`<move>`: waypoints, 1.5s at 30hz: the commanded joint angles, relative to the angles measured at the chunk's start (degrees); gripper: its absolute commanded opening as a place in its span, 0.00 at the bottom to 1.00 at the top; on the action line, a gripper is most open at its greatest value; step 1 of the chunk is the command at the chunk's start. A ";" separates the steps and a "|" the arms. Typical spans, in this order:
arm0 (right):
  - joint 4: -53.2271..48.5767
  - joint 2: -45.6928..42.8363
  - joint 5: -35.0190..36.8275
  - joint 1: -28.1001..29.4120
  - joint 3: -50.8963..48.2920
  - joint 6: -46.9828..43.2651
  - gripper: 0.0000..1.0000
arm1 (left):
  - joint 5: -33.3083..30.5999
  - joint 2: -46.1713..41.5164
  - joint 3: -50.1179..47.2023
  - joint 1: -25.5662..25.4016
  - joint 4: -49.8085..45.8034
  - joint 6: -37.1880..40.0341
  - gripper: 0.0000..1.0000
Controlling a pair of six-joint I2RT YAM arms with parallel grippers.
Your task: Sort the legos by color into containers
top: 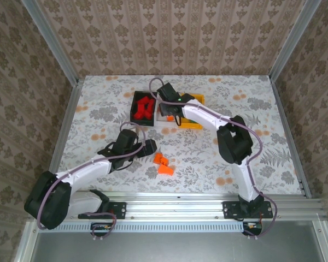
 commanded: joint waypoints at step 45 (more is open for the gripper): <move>6.92 -22.03 -2.53 20.91 -36.30 -2.58 0.32 | -2.69 -23.75 -14.63 3.25 -3.33 -8.03 1.00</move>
